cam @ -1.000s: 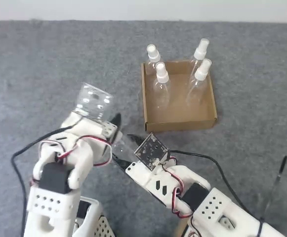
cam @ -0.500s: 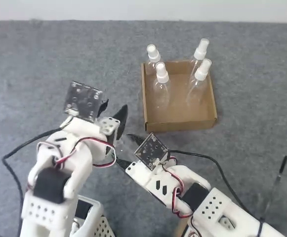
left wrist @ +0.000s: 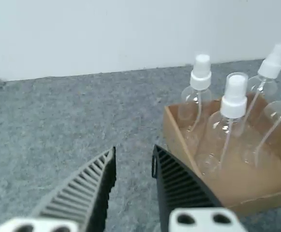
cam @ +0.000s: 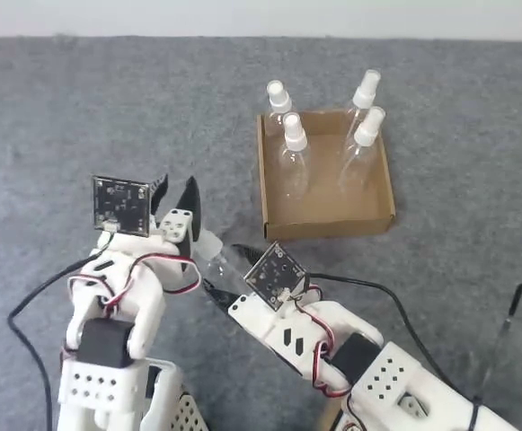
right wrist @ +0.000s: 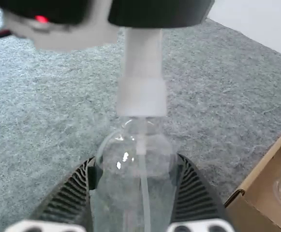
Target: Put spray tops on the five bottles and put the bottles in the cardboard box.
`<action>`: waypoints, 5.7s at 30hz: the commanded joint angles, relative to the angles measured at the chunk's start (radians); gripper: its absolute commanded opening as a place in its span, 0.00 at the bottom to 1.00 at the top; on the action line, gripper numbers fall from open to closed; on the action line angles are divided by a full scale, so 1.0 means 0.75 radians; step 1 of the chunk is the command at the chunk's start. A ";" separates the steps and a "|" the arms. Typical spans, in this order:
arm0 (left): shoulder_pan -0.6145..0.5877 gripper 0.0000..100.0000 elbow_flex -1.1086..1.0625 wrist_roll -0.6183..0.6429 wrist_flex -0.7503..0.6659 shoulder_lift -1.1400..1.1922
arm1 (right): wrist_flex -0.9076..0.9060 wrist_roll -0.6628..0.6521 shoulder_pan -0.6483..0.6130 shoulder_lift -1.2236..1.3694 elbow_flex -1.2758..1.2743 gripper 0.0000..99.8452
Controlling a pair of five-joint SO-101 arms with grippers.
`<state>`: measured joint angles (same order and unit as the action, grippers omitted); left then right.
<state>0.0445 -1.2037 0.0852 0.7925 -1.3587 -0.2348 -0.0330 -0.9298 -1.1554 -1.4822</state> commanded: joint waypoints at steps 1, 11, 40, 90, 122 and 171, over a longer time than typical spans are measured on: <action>0.078 0.11 0.005 0.006 0.010 0.012 | 0.026 0.012 0.011 -0.044 0.023 0.01; 0.151 0.11 0.009 0.004 0.031 0.012 | 0.026 0.012 0.013 -0.044 0.020 0.01; -0.104 0.12 0.058 0.139 0.014 0.012 | 0.026 0.012 0.013 -0.038 0.020 0.01; -0.119 0.12 0.003 0.129 -0.072 0.014 | -0.114 0.012 0.097 -0.046 0.143 0.01; 0.239 0.12 0.048 -0.004 -0.023 0.012 | -0.281 0.014 0.048 -0.343 0.106 0.01; 0.264 0.28 0.036 -0.160 0.391 -0.575 | -0.654 0.137 0.377 0.958 1.712 0.01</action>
<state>0.1826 -1.1561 -0.0038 1.0902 -1.7300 -0.6429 0.0453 -0.6322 -0.4680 -0.3498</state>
